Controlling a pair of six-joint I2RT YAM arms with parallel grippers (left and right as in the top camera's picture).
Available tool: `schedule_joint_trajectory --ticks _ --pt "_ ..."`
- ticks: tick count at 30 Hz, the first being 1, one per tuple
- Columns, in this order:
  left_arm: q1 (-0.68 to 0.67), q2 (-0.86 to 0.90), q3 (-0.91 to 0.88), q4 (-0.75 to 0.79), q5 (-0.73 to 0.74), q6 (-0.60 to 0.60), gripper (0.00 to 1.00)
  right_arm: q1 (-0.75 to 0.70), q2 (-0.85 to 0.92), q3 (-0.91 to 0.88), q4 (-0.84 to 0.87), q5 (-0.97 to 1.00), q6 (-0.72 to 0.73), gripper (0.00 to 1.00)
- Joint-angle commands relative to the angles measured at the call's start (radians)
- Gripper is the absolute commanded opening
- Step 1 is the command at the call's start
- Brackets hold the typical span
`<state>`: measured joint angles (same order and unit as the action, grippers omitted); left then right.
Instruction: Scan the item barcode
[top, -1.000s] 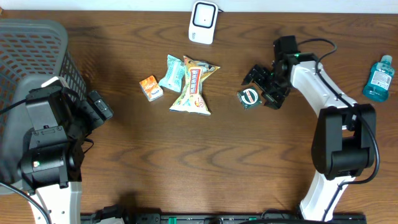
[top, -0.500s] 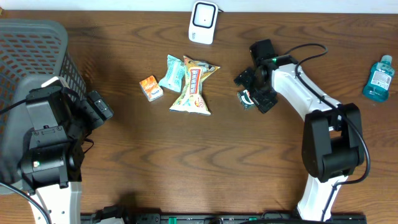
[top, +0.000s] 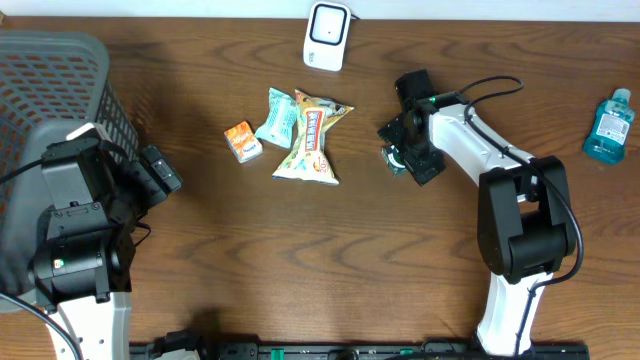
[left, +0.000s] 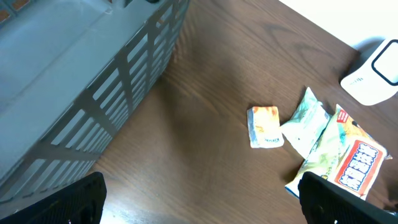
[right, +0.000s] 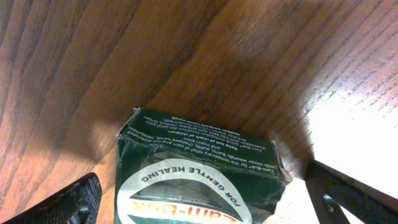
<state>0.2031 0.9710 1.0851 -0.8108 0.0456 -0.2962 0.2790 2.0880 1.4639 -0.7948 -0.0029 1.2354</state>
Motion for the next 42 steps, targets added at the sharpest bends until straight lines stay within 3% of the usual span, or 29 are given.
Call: schedule_joint_trajectory --ticks 1,6,11,20,33,38,42 --pt "0.006 0.002 0.005 0.0 -0.012 -0.009 0.98 0.011 0.039 -0.008 0.007 0.019 0.021 0.96" --pt "0.006 0.002 0.005 0.0 -0.012 -0.009 0.98 0.01 0.039 -0.008 0.014 0.02 -0.016 0.87" --pt "0.006 0.002 0.005 0.0 -0.012 -0.009 0.98 0.008 0.038 -0.006 0.055 0.015 -0.087 0.85" --pt "0.006 0.002 0.005 0.0 -0.012 -0.009 0.98 0.008 0.038 -0.002 0.039 -0.03 -0.088 0.8" --pt "0.006 0.002 0.005 0.0 -0.012 -0.009 0.98 0.047 0.039 -0.005 0.009 -0.025 -0.069 0.85" --pt "0.006 0.002 0.005 0.0 -0.012 -0.009 0.98 0.045 0.039 -0.005 0.009 -0.005 -0.074 0.76" --pt "0.006 0.002 0.005 0.0 -0.012 -0.009 0.98 0.044 0.039 -0.005 0.009 0.01 -0.082 0.74"
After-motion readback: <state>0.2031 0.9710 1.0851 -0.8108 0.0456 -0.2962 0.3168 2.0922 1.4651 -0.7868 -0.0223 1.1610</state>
